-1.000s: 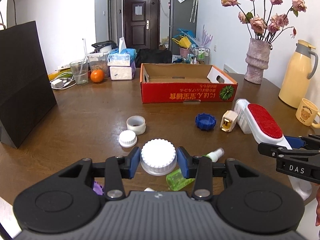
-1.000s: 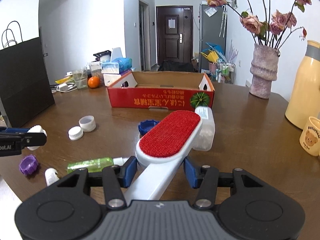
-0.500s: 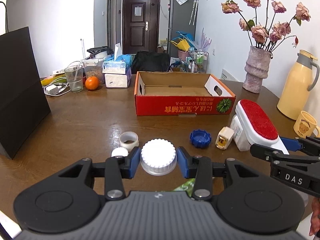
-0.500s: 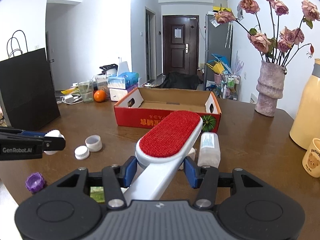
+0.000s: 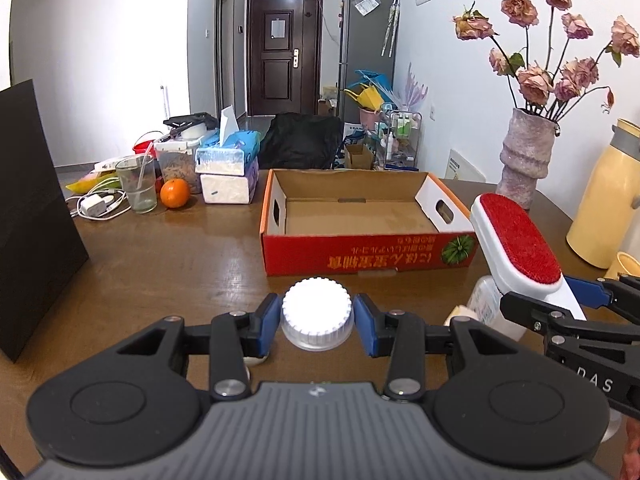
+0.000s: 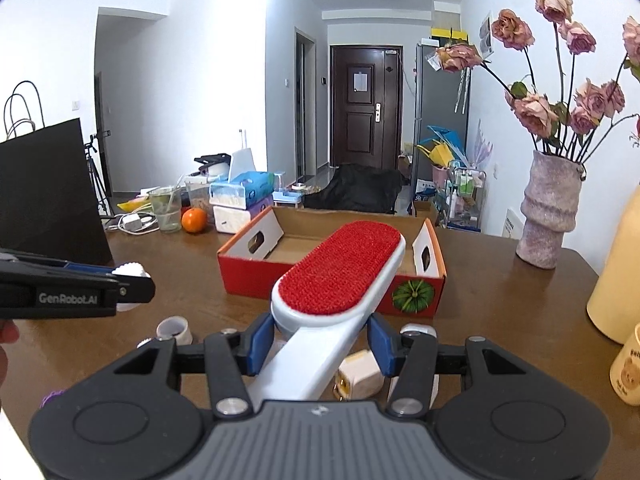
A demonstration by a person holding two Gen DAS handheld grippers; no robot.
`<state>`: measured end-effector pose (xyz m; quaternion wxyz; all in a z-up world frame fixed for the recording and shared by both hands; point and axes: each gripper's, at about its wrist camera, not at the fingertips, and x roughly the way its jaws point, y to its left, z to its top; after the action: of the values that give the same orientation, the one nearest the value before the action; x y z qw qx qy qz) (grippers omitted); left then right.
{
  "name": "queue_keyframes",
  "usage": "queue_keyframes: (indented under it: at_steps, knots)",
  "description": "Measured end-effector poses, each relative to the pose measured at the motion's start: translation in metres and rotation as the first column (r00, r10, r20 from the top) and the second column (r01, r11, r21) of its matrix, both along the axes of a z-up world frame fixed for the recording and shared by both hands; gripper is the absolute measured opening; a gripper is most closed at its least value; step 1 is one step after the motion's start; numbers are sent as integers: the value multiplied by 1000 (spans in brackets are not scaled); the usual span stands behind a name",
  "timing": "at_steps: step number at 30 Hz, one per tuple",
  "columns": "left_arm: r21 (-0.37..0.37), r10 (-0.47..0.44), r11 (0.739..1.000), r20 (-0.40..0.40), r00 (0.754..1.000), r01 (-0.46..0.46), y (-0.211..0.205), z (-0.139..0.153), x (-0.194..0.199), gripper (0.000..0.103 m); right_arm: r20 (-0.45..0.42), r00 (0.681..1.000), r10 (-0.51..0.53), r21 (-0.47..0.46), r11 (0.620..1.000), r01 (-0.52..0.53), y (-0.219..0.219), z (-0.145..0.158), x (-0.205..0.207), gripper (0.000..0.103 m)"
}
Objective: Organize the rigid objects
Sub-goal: 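Carry the white cap and lint brush with both tools over the red box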
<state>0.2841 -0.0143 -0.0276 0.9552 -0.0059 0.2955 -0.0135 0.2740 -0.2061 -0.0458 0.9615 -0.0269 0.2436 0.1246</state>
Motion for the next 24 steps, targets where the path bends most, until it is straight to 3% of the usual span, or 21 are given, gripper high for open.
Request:
queue_keyframes:
  at_steps: [24]
  knots:
    - [10,19,1000,-20,1000,-19,-25,25,131,42,24,1000,-3,28,1000,2,-7,28,115,51]
